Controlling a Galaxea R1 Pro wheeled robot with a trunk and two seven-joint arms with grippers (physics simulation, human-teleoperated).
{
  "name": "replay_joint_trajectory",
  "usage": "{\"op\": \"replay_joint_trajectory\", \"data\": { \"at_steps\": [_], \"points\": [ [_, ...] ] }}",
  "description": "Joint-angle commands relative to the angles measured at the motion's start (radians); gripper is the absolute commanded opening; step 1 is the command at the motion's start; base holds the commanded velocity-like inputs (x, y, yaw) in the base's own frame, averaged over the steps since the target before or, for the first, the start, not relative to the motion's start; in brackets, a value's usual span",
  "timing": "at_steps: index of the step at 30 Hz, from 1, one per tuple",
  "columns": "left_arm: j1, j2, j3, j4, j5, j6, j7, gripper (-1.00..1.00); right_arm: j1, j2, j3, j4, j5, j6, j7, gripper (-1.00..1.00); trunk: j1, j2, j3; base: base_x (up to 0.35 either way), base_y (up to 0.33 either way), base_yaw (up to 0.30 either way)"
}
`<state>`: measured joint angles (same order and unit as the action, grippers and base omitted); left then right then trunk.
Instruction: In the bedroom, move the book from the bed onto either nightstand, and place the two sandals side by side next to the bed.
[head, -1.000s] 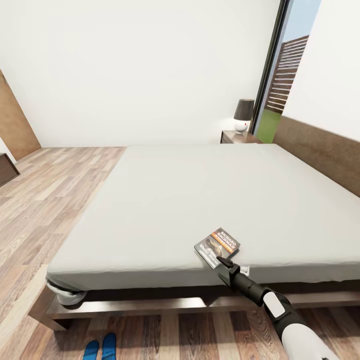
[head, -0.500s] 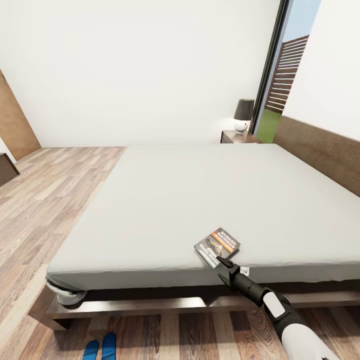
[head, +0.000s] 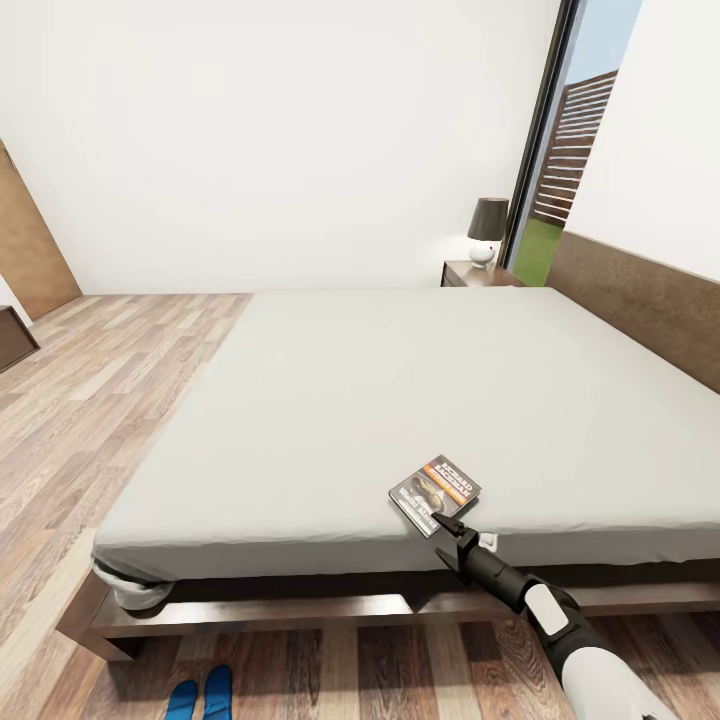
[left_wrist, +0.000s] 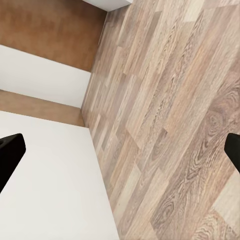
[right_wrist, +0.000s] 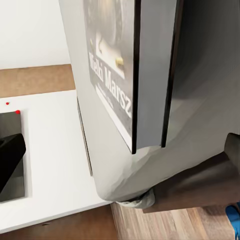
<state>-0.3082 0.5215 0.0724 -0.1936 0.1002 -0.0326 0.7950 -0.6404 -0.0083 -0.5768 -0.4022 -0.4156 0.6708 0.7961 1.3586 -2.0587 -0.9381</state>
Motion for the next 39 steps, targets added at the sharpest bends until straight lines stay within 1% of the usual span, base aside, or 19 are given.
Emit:
{"op": "replay_joint_trajectory", "data": {
  "at_steps": [1, 21, 39],
  "points": [
    [0.000, 0.000, 0.000, -0.001, 0.009, -0.004, 0.001, 1.00, -0.001, 0.001, -0.004, 0.000, 0.000, 0.006, 0.002, 1.00, 0.000, 0.000, -0.001, 0.000, 0.000, 0.000],
    [0.000, 0.000, 0.000, -0.001, 0.009, -0.004, 0.001, 1.00, -0.001, 0.004, -0.003, 0.000, 0.003, 0.004, -0.001, 1.00, 0.000, 0.000, -0.001, 0.000, 0.000, 0.000],
    [0.000, 0.000, 0.000, -0.001, 0.009, -0.004, 0.001, 1.00, -0.006, 0.001, -0.002, -0.002, 0.004, 0.005, 0.002, 1.00, 0.000, 0.000, -0.001, 0.000, 0.000, 0.000]
  ]
}}
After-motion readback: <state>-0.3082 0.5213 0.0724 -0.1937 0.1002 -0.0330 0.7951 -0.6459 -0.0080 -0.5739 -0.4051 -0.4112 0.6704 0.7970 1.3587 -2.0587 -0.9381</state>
